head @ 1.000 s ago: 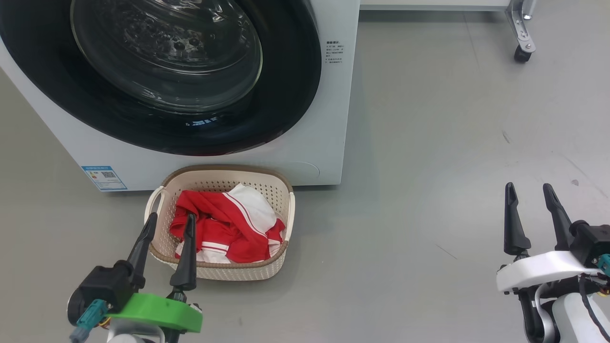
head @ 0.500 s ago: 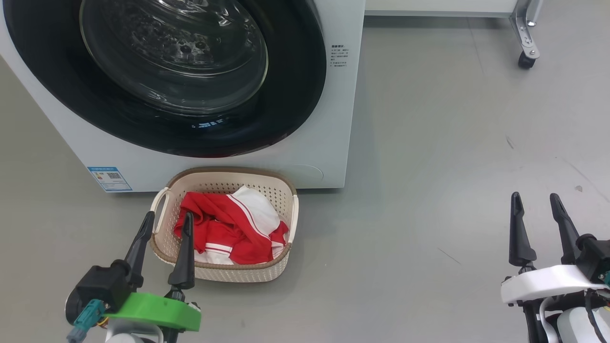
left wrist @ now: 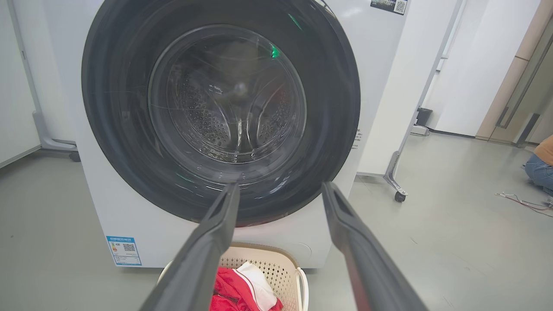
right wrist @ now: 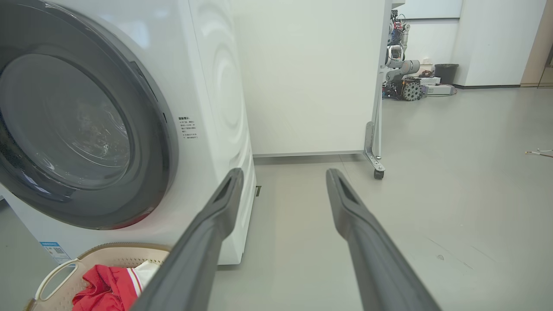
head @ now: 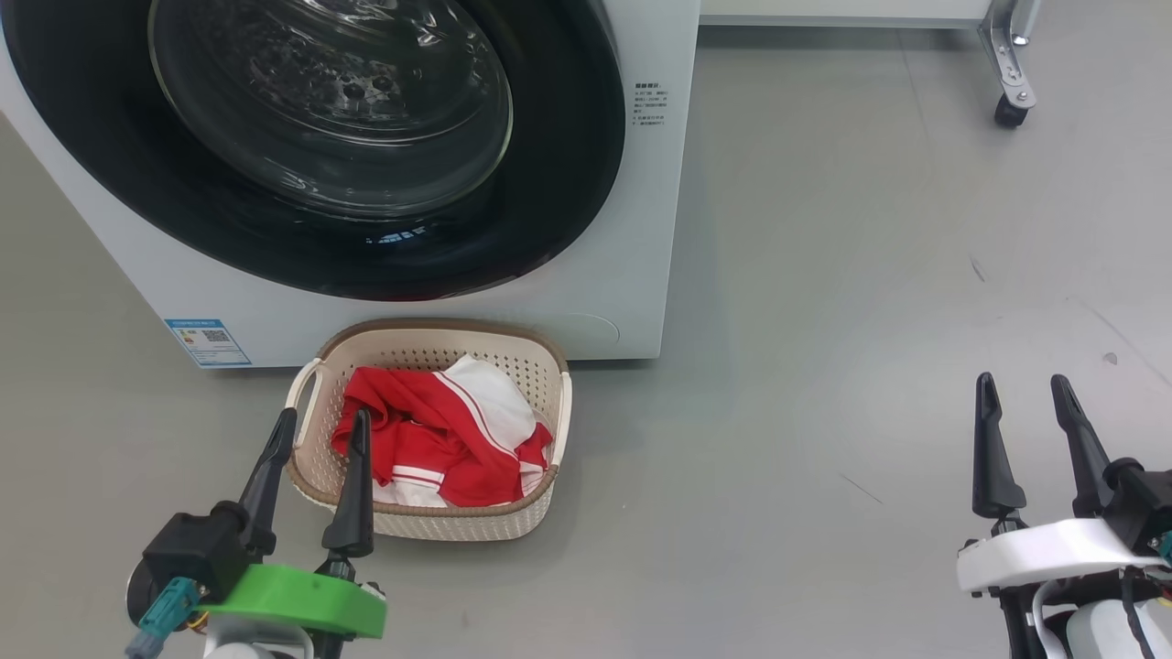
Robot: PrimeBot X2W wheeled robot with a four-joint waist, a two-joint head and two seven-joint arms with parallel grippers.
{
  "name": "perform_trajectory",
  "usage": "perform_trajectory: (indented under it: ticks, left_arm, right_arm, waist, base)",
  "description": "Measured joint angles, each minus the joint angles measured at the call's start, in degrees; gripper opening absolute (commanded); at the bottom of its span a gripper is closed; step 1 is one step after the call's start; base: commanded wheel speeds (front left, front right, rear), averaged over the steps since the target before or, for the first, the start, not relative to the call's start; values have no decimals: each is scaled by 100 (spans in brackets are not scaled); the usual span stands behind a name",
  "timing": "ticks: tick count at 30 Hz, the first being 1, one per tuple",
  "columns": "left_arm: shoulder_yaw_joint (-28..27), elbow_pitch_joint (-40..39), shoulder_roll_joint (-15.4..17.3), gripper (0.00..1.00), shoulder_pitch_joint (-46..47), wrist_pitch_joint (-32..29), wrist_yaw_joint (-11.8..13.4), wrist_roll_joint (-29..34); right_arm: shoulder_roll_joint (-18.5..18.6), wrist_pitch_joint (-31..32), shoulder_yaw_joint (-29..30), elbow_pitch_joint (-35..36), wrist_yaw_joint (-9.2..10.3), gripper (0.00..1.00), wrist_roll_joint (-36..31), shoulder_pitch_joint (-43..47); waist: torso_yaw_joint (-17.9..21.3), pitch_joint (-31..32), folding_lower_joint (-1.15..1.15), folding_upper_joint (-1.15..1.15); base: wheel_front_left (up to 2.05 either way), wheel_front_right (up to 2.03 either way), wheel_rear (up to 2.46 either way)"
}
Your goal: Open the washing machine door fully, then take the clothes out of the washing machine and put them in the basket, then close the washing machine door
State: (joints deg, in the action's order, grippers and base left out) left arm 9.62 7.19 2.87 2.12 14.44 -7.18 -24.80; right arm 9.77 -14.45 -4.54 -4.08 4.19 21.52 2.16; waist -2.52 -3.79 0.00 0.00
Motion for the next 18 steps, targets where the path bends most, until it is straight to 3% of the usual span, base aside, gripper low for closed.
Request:
perform_trajectory:
  ticks: [18]
  left_arm:
    - [0,0,-5,100,-77,0,-1,-69]
  right_arm:
    - [-42,0,2,91,-1,100,-48,165]
  waist:
    - [80,-24,0,0]
  base:
    - [0,0,0]
